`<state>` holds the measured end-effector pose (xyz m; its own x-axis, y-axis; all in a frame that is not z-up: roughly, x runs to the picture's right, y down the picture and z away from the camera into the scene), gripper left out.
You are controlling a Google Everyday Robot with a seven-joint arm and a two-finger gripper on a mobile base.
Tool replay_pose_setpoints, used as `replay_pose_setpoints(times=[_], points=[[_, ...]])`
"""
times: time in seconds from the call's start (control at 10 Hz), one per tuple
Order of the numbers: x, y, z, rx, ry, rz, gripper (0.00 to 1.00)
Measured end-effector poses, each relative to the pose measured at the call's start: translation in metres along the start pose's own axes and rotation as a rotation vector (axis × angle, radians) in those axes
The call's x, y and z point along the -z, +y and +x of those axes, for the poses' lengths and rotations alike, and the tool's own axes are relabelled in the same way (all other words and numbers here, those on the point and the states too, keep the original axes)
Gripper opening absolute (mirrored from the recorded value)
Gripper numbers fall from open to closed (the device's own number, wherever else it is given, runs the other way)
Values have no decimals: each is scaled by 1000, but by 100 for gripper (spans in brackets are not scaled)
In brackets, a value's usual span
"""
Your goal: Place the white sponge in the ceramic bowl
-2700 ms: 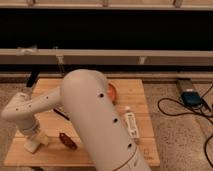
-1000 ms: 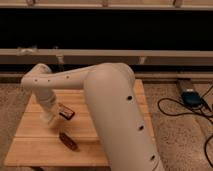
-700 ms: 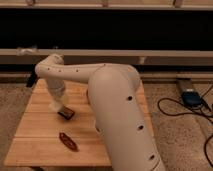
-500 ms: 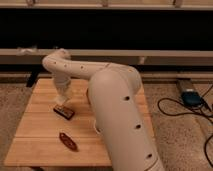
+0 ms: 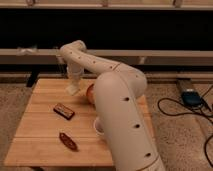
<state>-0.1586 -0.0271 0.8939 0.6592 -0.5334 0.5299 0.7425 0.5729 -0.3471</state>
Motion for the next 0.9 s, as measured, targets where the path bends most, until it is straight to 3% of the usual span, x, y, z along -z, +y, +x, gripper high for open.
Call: replay_pose_setpoints(times=[0.5,0.6,0.9], points=[[6,40,53,-119,-4,2,0],[2,46,58,-141,-10,-2,5],[-5,66,71,-198,-21,-9,33]])
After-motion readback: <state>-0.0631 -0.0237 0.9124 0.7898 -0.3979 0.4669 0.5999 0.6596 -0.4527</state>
